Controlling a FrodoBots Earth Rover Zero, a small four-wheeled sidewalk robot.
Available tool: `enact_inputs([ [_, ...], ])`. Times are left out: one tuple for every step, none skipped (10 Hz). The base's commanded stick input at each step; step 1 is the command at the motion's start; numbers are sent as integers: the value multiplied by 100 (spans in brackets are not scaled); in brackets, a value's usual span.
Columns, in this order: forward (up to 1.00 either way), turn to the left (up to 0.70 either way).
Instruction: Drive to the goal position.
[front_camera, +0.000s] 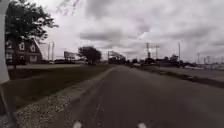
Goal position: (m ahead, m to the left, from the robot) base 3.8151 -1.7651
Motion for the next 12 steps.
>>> enact_inputs([
  [60,0],
  [60,0],
  [60,0],
  [60,0],
  [60,0],
  [60,0],
  [60,0],
  [51,0],
  [45,0],
  [45,0],
  [45,0],
  [45,0],
])
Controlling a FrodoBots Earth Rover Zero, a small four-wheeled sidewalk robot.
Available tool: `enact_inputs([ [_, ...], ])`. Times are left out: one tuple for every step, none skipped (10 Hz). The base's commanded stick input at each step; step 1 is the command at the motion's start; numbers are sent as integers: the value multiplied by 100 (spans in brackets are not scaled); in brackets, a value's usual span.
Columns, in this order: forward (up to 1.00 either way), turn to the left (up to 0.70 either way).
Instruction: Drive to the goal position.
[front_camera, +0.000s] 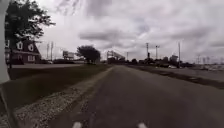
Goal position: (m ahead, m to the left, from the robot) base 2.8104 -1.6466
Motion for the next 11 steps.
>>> enact_inputs([
  [45,0],
  [45,0],
  [45,0],
  [45,0],
  [45,0],
  [45,0],
  [45,0],
  [45,0],
  [45,0],
  [45,0],
  [45,0],
])
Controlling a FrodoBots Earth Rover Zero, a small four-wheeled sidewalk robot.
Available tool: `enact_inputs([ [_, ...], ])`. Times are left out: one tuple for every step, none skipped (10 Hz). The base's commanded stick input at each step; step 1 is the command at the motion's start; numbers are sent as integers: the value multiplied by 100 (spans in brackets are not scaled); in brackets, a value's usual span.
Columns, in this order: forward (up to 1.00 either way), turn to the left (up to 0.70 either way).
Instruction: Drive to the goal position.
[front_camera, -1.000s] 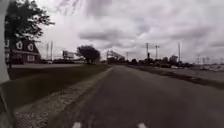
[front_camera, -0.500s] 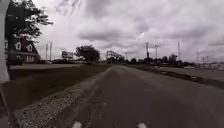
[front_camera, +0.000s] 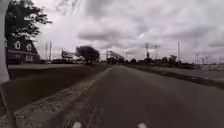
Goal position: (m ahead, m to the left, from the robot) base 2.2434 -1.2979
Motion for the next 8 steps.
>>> enact_inputs([
  [45,18],
  [45,27],
  [45,16],
  [45,0],
  [45,0],
  [45,0],
  [45,0],
  [45,0],
])
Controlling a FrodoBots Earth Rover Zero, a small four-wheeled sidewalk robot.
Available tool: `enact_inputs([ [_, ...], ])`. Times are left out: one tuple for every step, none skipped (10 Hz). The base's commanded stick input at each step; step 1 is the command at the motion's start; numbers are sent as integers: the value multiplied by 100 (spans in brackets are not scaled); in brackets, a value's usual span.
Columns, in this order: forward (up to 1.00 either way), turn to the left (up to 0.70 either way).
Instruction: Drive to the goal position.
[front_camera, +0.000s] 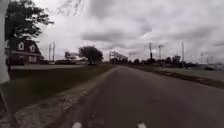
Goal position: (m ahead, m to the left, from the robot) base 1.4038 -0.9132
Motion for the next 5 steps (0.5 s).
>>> enact_inputs([
  [45,0],
  [45,0],
  [45,0],
  [45,0],
  [45,0],
])
